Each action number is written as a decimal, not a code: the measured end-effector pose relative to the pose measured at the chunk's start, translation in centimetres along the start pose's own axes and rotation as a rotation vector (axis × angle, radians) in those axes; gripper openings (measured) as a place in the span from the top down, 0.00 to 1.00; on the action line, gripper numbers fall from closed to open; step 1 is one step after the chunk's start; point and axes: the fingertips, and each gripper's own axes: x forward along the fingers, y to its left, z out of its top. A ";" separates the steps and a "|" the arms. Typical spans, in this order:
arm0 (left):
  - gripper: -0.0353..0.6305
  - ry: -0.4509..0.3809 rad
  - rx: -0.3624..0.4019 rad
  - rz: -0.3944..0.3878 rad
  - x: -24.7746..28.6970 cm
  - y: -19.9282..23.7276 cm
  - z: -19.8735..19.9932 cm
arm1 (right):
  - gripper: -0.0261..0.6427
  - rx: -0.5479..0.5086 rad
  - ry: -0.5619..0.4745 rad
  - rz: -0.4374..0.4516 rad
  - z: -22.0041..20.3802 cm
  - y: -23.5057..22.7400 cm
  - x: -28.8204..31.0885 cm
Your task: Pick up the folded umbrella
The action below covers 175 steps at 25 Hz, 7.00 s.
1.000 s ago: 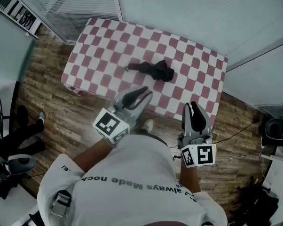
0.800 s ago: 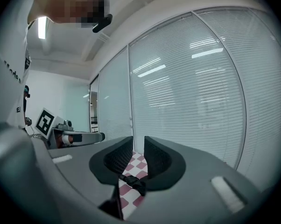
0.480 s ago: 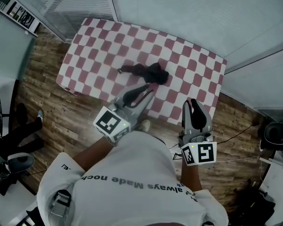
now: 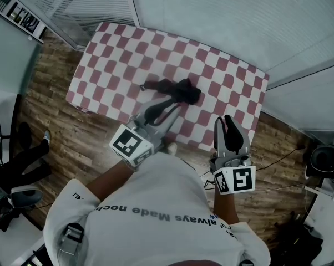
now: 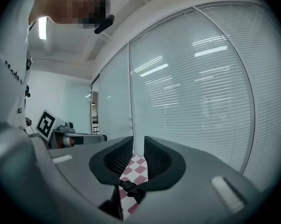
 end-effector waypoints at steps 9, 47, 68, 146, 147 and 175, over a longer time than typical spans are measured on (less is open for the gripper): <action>0.83 -0.018 -0.003 -0.030 1.0 6.3 2.4 | 0.85 -0.012 0.006 -0.017 1.4 0.8 6.6; 0.65 0.301 0.231 -0.138 4.8 13.4 -5.9 | 0.85 0.019 0.021 -0.066 0.9 -0.7 11.3; 0.27 0.832 0.474 -0.415 7.2 14.8 -25.4 | 0.85 0.025 0.035 -0.073 0.2 -2.9 10.1; 0.57 0.191 0.293 -0.036 10.6 14.4 -2.2 | 0.86 0.013 0.037 -0.099 0.3 -6.1 10.1; 0.57 0.164 0.289 -0.028 10.2 14.2 -1.3 | 0.86 0.012 0.036 -0.097 0.3 -6.0 10.2; 0.57 -0.073 0.223 -0.005 5.6 10.8 6.9 | 0.91 -0.056 0.012 -0.074 1.8 -4.1 9.5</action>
